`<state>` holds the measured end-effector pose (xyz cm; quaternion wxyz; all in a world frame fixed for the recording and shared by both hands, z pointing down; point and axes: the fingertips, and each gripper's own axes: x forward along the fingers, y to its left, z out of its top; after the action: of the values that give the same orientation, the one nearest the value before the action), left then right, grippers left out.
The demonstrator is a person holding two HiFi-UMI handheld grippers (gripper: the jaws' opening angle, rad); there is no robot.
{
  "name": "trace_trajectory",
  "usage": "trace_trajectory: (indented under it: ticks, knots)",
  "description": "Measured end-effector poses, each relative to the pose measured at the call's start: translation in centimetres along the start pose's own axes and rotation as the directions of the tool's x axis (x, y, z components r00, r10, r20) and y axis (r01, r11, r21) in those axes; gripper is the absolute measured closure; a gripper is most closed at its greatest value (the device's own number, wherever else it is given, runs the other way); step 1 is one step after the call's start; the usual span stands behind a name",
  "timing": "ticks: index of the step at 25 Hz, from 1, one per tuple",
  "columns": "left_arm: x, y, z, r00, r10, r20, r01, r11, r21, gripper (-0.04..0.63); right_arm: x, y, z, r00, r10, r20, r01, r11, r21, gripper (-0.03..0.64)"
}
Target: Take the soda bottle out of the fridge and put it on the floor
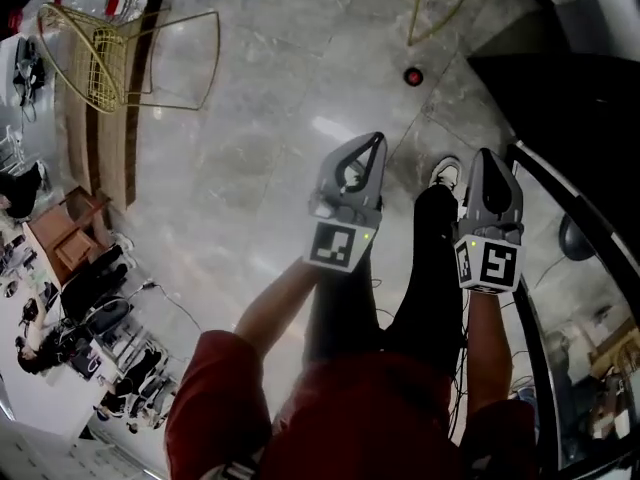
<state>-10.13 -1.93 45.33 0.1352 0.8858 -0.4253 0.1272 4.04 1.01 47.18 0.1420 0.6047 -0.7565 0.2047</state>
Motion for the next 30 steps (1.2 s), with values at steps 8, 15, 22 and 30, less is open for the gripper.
trace_trajectory:
  ticks: [8,15,22,30]
  knots:
    - [-3.8,-5.1,15.7,0.998,0.001,0.059,-0.004,0.998,0.06,0.597,-9.0,-2.3,15.0,0.989,-0.016,0.149,0.019,1.0,-0.018,0.615]
    - [-8.4,-9.6,26.8,0.993,-0.003,0.12,-0.008,0.995,0.096,0.597,-17.2,-2.1,23.8,0.977,-0.026,0.211,0.028,1.0,-0.007,0.615]
    - [-11.0,-10.4,32.1,0.989,0.005,0.147,-0.021,0.994,0.103,0.597,-20.2,-1.3,29.0,0.963,-0.023,0.267,0.027,1.0,-0.012,0.615]
    - [-12.0,-8.5,36.0,0.979,0.032,0.2,-0.064,0.986,0.154,0.597,-20.8,-0.7,32.9,0.948,-0.019,0.317,0.036,0.998,-0.05,0.617]
